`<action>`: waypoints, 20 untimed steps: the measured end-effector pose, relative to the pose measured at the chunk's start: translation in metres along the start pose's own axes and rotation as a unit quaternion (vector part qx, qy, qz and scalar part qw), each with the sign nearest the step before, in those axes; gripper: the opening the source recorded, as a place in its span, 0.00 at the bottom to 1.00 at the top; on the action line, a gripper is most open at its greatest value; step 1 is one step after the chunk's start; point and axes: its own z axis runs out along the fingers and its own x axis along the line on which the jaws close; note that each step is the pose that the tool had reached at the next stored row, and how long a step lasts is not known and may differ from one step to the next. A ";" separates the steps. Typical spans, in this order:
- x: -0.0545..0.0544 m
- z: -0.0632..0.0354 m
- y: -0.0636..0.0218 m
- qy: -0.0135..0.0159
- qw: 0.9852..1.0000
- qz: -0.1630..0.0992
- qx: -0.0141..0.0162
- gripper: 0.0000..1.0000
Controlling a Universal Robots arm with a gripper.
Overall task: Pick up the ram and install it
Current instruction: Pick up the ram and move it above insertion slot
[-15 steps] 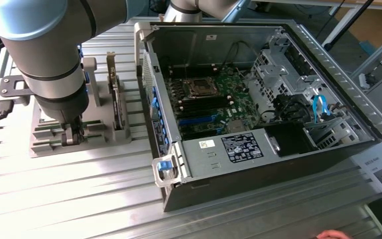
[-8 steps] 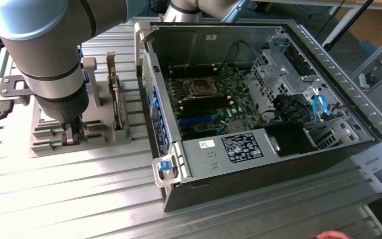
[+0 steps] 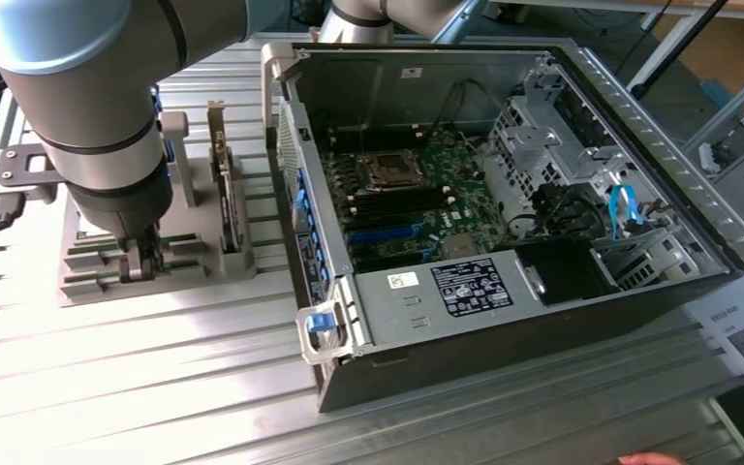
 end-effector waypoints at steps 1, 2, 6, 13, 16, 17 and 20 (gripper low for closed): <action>0.000 -0.0009 0.0001 0.000 1.000 0.000 0.000 0.12; 0.000 -0.0019 0.0001 0.000 1.000 0.000 0.000 0.12; 0.000 -0.0057 0.0003 0.000 1.000 0.000 0.000 0.12; -0.001 -0.0131 0.0006 0.000 1.000 0.000 0.000 0.12; -0.001 -0.0166 0.0008 0.000 1.000 0.000 0.000 0.12; -0.001 -0.0179 0.0008 0.000 1.000 0.000 0.000 0.12; -0.001 -0.0224 0.0011 0.000 1.000 0.000 0.000 0.12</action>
